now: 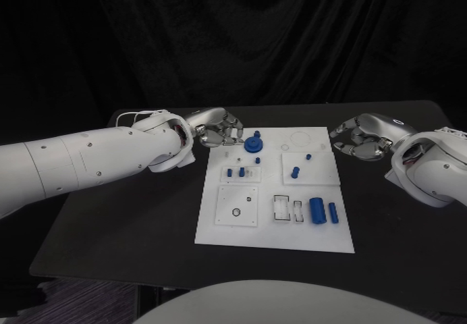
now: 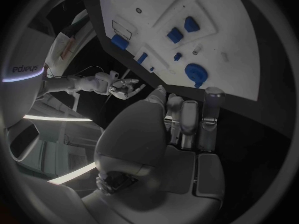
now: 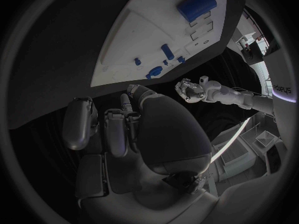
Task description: Assemble the parts on the task board
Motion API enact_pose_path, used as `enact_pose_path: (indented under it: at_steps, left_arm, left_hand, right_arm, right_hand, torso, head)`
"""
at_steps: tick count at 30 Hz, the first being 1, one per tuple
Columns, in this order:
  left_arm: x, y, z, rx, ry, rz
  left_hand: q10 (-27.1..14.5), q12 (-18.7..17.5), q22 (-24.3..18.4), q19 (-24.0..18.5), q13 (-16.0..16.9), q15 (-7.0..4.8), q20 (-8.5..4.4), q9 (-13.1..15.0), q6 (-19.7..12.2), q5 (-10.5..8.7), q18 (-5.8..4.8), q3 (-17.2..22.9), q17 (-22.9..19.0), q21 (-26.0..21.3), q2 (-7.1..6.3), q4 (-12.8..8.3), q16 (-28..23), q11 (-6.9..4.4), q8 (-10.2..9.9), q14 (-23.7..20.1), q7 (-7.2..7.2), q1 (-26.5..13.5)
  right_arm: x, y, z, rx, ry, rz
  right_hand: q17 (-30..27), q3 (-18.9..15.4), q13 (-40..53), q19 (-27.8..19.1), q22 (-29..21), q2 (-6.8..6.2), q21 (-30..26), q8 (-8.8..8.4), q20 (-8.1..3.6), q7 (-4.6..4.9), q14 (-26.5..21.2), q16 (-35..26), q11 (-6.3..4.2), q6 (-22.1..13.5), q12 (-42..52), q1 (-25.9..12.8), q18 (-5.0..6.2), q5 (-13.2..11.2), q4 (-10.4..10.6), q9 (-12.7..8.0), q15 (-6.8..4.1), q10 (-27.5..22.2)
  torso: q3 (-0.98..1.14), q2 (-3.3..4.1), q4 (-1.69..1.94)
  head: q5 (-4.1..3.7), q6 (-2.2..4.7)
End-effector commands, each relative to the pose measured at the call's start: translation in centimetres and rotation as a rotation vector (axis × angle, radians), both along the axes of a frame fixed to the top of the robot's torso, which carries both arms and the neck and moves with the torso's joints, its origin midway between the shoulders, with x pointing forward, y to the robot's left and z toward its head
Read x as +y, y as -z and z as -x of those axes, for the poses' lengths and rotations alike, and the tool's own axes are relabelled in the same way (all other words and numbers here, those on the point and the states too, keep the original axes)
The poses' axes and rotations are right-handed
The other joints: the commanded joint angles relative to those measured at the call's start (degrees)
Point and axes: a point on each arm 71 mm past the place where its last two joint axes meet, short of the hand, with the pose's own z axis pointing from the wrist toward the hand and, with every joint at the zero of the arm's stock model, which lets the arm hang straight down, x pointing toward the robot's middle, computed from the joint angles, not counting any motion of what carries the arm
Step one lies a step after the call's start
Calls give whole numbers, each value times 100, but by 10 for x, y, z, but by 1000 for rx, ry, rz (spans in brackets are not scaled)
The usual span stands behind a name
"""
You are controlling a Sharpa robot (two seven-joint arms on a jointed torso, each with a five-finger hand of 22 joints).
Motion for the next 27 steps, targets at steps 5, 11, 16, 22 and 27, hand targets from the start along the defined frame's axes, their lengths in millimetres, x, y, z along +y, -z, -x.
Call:
enact_pose_path:
  at_steps: [5, 11, 16, 22, 27]
  left_arm:
    - [-27, -3, 3, -145, 307, -169]
    - [-42, 4, -3, -212, 346, -263]
    - [-51, 17, -6, -235, 340, -290]
    - [-55, 27, -9, -260, 311, -303]
    - [-55, 33, -12, -257, 286, -316]
  left_hand:
    - [-1147, -2350, 669, 461, -1978, -273, 20, -886, -256, -245, 40, 515, 107, 638, -328, -246, 130, -313, -242, 332, -308, 612]
    - [-1652, -3156, 592, 328, -2945, -409, -35, -2199, 83, 189, 93, 641, -278, 444, -650, -348, -95, -465, -733, 132, -787, 560]
    - [-1861, -3193, 587, 342, -3458, -319, -74, -3287, 91, 534, 101, 682, -388, 355, -641, -681, -120, -348, -722, 126, -999, 441]
    - [-1762, -3065, 632, 530, -3575, -259, -76, -3577, 151, 700, 71, 723, -280, 523, -608, -756, -19, -263, -719, 300, -1052, 316]
    - [-1746, -3036, 642, 572, -3597, -232, -75, -3637, 182, 742, 65, 741, -258, 561, -600, -772, 2, -234, -712, 333, -1036, 284]
  right_arm:
    - [0, -1, 1, -13, 10, -6]
    - [0, -1, 1, -18, 3, -10]
    - [1, -1, 1, -18, 0, -11]
    - [0, -2, 3, -18, 0, -13]
    - [-1, -2, 3, -17, 4, -13]
  right_hand:
    - [1061, 50, 1092, -49, 956, -6, -26, -22, -5, -12, 462, -31, 26, 47, -92, -60, 99, 35, 4, -11, 14, 149]
    - [1062, 53, 1081, -50, 956, -7, -28, -22, -5, -12, 462, -30, 26, 49, -101, -60, 99, 36, 2, -12, 14, 139]
    - [1065, 59, 1078, -51, 955, -11, -33, -20, -6, -12, 463, -27, 25, 57, -105, -62, 100, 41, -3, -13, 13, 137]
    - [1074, 63, 1080, -46, 959, -15, -20, -17, -6, -13, 466, -15, 25, 64, -103, -64, 97, 46, -6, -13, 12, 140]
    - [1076, 64, 1080, -44, 960, -16, -17, -17, -6, -13, 467, -12, 24, 66, -103, -65, 96, 47, -7, -13, 12, 141]
  torso:
    - [19, 18, -17]
    - [17, 25, -11]
    - [10, 43, -14]
    - [-12, 59, -17]
    - [-14, 69, -23]
  head:
    - [-43, 1]
    - [-48, 1]
    - [-64, 1]
    - [-88, 1]
    - [-97, 1]
